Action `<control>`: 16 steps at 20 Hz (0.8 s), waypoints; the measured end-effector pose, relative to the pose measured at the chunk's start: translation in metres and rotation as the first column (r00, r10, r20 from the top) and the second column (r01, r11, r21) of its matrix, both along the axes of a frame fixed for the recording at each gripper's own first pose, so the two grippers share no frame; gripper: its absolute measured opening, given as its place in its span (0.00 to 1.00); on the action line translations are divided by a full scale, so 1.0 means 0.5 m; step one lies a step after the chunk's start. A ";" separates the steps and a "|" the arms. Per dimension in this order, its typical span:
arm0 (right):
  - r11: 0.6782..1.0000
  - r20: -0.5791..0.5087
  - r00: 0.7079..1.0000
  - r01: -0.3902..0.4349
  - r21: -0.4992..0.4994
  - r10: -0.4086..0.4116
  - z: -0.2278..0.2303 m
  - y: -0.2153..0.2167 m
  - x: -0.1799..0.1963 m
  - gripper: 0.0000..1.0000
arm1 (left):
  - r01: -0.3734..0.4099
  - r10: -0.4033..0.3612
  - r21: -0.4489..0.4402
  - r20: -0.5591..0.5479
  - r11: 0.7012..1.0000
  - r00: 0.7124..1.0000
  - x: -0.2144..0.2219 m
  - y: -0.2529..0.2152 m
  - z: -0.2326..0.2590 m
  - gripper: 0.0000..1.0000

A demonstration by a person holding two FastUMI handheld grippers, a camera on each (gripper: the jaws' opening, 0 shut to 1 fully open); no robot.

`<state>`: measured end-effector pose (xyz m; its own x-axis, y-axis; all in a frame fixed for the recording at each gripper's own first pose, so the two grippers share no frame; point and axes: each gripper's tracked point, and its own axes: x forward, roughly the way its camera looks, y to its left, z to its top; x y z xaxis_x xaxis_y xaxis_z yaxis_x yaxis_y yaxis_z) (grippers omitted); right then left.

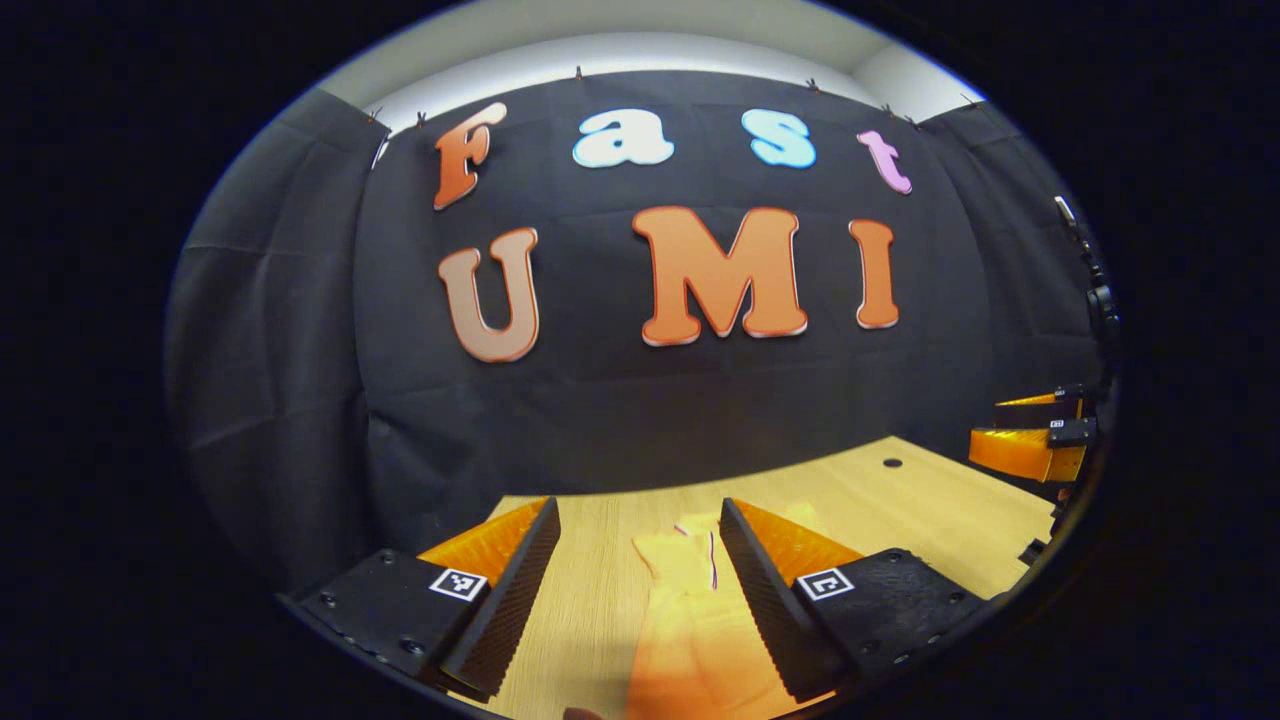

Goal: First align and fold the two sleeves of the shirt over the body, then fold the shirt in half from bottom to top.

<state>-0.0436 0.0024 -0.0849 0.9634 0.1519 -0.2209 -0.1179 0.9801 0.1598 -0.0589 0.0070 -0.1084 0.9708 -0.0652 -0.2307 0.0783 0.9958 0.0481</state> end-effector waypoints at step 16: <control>0.999 -0.510 0.860 0.028 0.021 -0.014 -0.403 -0.022 -0.302 0.99 | -0.038 0.009 -0.045 -0.524 0.998 0.852 -0.208 0.080 -0.453 0.98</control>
<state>-0.1945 -0.0089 -0.2863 0.7200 0.1460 -0.6784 0.0079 0.9758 0.2185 -0.1630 0.0470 -0.3349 0.7091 -0.0697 -0.7016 0.0541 0.9975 -0.0444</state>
